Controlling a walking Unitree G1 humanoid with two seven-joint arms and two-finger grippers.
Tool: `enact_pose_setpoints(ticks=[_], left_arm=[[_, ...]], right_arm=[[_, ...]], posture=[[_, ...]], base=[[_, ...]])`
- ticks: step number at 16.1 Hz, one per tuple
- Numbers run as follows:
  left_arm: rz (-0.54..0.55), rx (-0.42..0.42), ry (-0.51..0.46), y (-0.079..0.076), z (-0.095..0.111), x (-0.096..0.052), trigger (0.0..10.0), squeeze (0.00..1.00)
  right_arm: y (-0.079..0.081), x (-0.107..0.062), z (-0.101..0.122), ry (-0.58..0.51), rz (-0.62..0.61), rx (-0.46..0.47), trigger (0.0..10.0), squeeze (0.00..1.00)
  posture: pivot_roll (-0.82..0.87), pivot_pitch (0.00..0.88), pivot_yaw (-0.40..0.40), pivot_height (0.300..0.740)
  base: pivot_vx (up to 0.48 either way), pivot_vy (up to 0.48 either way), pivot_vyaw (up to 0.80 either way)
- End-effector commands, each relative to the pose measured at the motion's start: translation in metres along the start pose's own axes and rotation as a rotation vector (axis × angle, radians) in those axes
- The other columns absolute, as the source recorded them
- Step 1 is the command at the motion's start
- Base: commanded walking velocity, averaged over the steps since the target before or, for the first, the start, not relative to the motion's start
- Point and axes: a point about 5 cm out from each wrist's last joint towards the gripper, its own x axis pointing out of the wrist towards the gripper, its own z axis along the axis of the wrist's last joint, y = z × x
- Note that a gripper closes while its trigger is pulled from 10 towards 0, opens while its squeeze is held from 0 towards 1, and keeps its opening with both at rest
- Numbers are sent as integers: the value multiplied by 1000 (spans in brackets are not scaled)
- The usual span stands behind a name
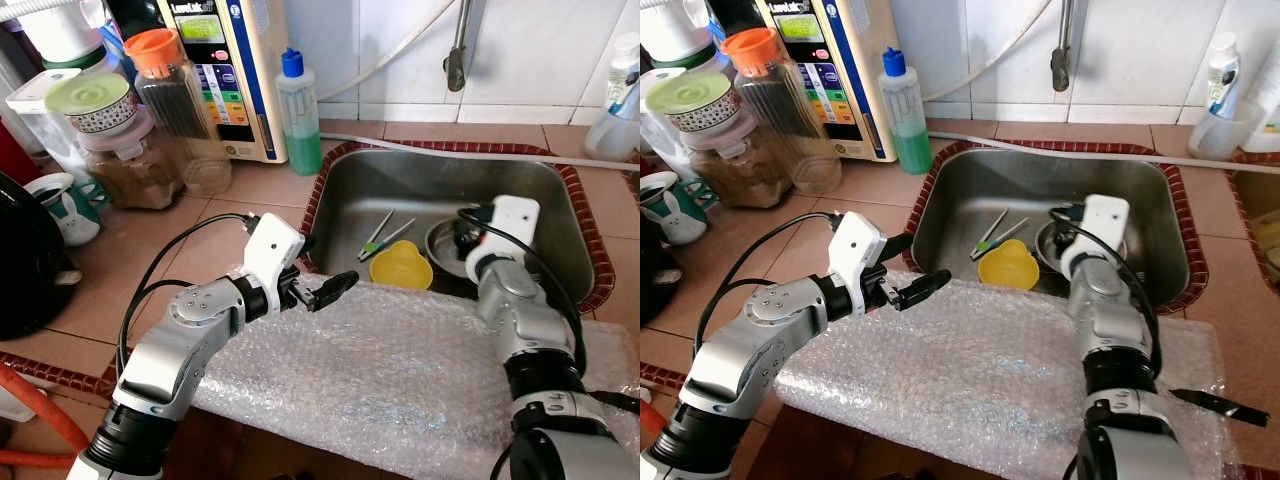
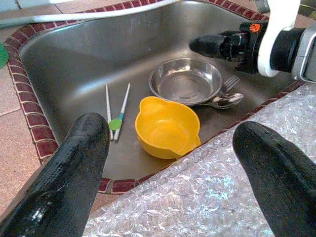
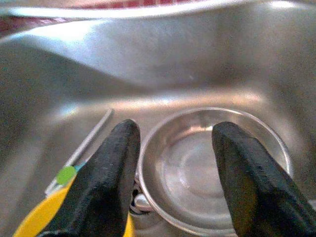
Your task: Kitchen organization
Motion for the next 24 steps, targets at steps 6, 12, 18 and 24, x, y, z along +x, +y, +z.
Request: enact_pose_setpoints(ticks=[6, 12, 18, 24], left_arm=[[177, 17, -74, 19, 7, -9, 10000, 1000], [487, -56, -209, 47, 14, -19, 10000, 1000], [702, -77, -172, 54, -14, -45, 10000, 0], [858, -118, -215, 36, -29, -76, 10000, 0]], right_arm=[[20, -5, 30, -182, 103, -36, 10000, 1000], [41, -21, 45, -294, 234, 8, 10000, 1000], [51, -42, 51, -365, 291, -15, 10000, 1000], [62, -57, 47, -374, 336, -28, 10000, 1000]], posture=[[-191, 93, 170, 740], [-195, 87, 165, 740], [-210, 71, 148, 740], [-194, 71, 133, 740]], base=[[0, 0, 0], [0, 0, 0], [0, 0, 0], [0, 0, 0]])
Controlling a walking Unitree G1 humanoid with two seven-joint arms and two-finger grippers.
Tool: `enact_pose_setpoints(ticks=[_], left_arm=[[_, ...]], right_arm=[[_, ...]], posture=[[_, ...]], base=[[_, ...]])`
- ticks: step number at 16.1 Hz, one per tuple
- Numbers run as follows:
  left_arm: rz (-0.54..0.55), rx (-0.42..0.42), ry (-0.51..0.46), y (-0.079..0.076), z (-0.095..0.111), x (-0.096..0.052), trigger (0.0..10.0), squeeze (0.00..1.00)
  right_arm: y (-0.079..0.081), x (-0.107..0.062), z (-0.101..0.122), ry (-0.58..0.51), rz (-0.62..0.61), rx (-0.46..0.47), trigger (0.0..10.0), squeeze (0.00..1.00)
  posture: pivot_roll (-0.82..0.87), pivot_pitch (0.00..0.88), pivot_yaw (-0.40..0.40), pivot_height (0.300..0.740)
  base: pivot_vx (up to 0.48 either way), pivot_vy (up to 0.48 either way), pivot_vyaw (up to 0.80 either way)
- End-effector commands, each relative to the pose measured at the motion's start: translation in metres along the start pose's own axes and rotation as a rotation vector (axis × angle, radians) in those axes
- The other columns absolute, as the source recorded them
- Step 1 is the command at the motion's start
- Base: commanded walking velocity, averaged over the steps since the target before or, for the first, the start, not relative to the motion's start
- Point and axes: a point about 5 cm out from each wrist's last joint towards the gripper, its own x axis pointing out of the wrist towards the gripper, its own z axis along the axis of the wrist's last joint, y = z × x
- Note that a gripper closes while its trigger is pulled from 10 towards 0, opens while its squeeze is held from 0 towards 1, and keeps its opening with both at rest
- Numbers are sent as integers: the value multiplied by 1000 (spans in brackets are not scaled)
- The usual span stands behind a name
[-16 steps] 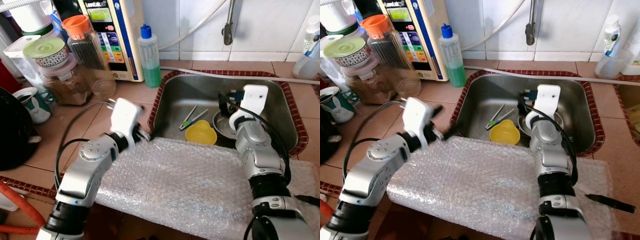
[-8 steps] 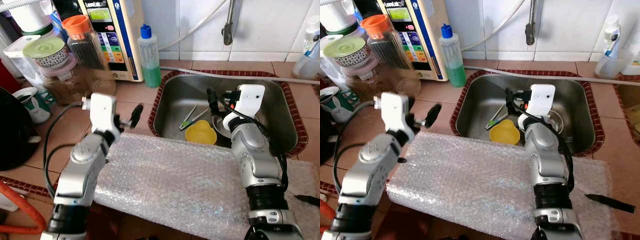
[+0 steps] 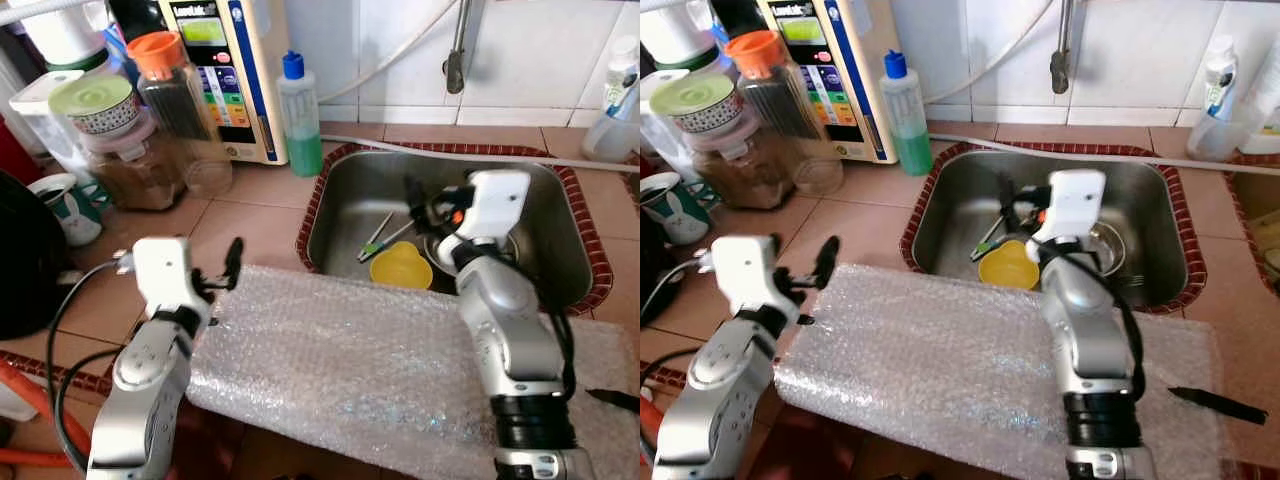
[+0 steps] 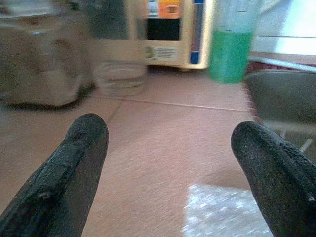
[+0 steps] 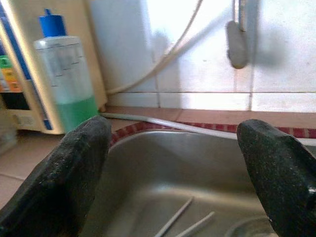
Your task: Kitchen organization
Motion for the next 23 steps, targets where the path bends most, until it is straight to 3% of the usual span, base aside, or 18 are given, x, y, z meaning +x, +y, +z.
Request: enact_pose_setpoints(ticks=[1, 6, 10, 18, 23], left_arm=[[33, -5, -35, 6, 7, -3, 10000, 0], [115, 41, -81, 7, 18, -9, 10000, 0], [127, 17, -114, 3, 22, -15, 10000, 0], [165, 12, -108, 3, 22, -14, 10000, 0], [156, 28, -108, -10, 22, -10, 10000, 0]], right_arm=[[9, 0, 3, -9, 30, -1, 10000, 1000], [16, -7, 4, -3, 43, -7, 10000, 1000], [26, -13, 5, -8, 84, -1, 10000, 1000], [23, -10, 7, -17, 95, -2, 10000, 1000], [20, -10, 7, -5, 99, -21, 10000, 1000]], posture=[[-194, 71, 131, 740], [-197, 69, 123, 740], [-186, 61, 107, 740], [-172, 43, 94, 740], [-192, 50, 91, 740]], base=[[0, 0, 0], [0, 0, 0], [0, 0, 0], [0, 0, 0], [0, 0, 0]])
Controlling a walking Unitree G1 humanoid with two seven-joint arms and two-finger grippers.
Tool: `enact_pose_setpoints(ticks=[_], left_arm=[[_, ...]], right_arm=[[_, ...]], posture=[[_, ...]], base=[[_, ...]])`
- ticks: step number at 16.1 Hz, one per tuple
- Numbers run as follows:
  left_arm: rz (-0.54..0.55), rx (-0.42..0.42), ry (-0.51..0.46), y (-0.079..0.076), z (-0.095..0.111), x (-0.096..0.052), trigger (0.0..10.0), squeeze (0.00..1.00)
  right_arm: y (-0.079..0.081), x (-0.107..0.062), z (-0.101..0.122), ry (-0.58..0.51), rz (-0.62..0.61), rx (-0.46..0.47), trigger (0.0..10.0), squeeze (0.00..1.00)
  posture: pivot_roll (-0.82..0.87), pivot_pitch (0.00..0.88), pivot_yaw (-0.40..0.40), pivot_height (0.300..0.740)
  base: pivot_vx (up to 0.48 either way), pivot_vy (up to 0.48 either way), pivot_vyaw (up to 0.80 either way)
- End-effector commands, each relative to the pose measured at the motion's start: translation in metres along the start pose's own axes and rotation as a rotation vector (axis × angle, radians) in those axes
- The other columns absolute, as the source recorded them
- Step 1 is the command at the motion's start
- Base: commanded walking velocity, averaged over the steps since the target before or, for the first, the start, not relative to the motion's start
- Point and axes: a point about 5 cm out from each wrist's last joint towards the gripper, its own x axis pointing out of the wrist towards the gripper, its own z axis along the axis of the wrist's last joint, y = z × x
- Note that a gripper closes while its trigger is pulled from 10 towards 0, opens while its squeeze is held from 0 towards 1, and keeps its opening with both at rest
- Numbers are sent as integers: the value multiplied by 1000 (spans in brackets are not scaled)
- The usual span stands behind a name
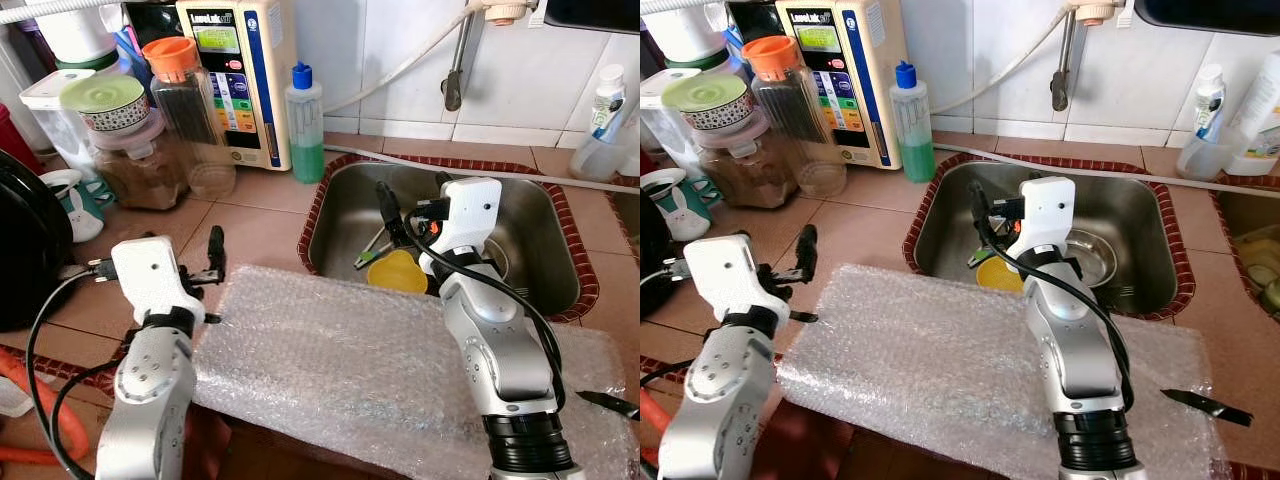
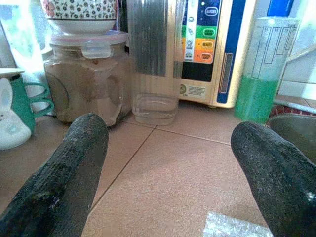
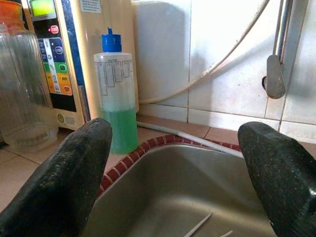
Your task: Kitchen organization
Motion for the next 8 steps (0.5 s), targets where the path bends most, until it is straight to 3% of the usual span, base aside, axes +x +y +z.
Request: enact_pose_setpoints(ticks=[1, 3, 6, 7, 8], left_arm=[[10, 12, -11, -1, 3, 1, 10000, 0], [22, 7, -6, 0, 2, 2, 10000, 0], [9, 10, -7, -2, 2, 2, 10000, 0], [7, 10, -7, -2, 2, 3, 10000, 0], [8, 10, -6, -2, 2, 3, 10000, 0]], right_arm=[[2, 1, 3, -3, 15, 0, 10000, 1000], [2, 2, 3, -1, 24, 0, 10000, 1000], [3, 2, 3, 5, 31, -13, 10000, 976], [3, 2, 2, 7, 30, -6, 10000, 918], [3, 2, 2, 8, 31, -4, 10000, 714]], posture=[[-192, 51, 89, 740], [-193, 54, 85, 740], [-192, 56, 85, 740], [-192, 57, 87, 740], [-193, 58, 88, 740]], base=[[0, 0, 0], [0, 0, 0], [0, 0, 727], [0, 0, 681], [0, 0, 0]])
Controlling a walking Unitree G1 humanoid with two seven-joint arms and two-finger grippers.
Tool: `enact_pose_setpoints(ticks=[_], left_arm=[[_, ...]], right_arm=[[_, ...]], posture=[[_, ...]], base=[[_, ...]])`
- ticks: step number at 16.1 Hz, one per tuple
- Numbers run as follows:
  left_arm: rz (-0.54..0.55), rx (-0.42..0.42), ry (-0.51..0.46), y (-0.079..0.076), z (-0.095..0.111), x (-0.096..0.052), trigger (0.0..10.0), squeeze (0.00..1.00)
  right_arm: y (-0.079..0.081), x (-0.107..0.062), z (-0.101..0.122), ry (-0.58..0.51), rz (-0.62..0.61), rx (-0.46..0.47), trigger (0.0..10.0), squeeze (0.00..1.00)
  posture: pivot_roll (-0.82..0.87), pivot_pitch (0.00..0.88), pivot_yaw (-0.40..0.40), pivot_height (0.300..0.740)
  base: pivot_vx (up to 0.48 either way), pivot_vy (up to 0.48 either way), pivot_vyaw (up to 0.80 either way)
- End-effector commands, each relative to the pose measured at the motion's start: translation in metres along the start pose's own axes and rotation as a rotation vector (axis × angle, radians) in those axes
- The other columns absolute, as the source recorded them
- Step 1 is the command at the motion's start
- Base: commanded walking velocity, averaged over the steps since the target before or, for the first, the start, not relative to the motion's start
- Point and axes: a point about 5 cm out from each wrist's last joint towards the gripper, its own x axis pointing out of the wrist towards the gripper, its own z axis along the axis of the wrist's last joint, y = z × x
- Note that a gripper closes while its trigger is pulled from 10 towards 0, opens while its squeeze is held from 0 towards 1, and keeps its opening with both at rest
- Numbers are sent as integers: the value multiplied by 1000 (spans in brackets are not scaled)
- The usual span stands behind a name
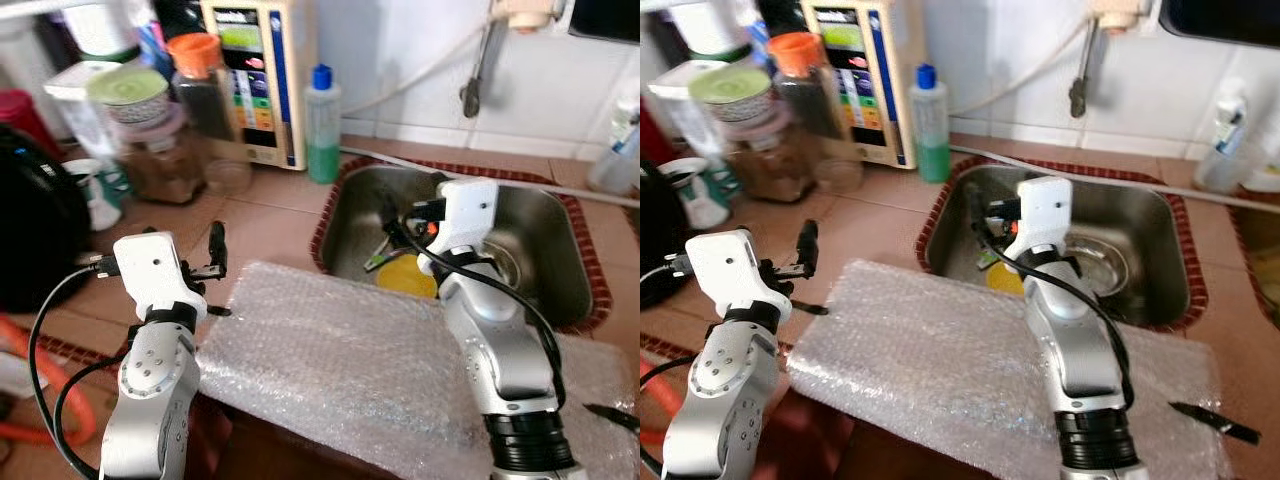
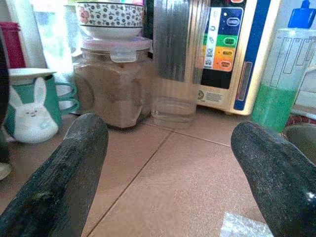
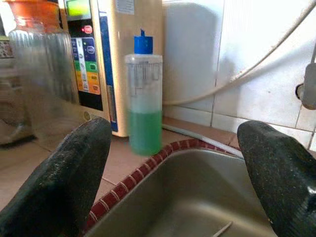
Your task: Kitchen organization
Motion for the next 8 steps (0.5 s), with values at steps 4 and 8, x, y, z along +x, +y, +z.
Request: enact_pose_setpoints(ticks=[4, 8], left_arm=[[-8, 26, -5, -1, 2, 1, 10000, 0], [-24, 35, -3, -2, 3, 2, 10000, 0]], right_arm=[[-1, 1, 1, 5, -2, 9, 10000, 0], [0, 0, -1, 11, -7, 14, 10000, 0]], posture=[[-192, 61, 95, 740], [-190, 66, 103, 740]], base=[[0, 0, 0], [0, 0, 0]])
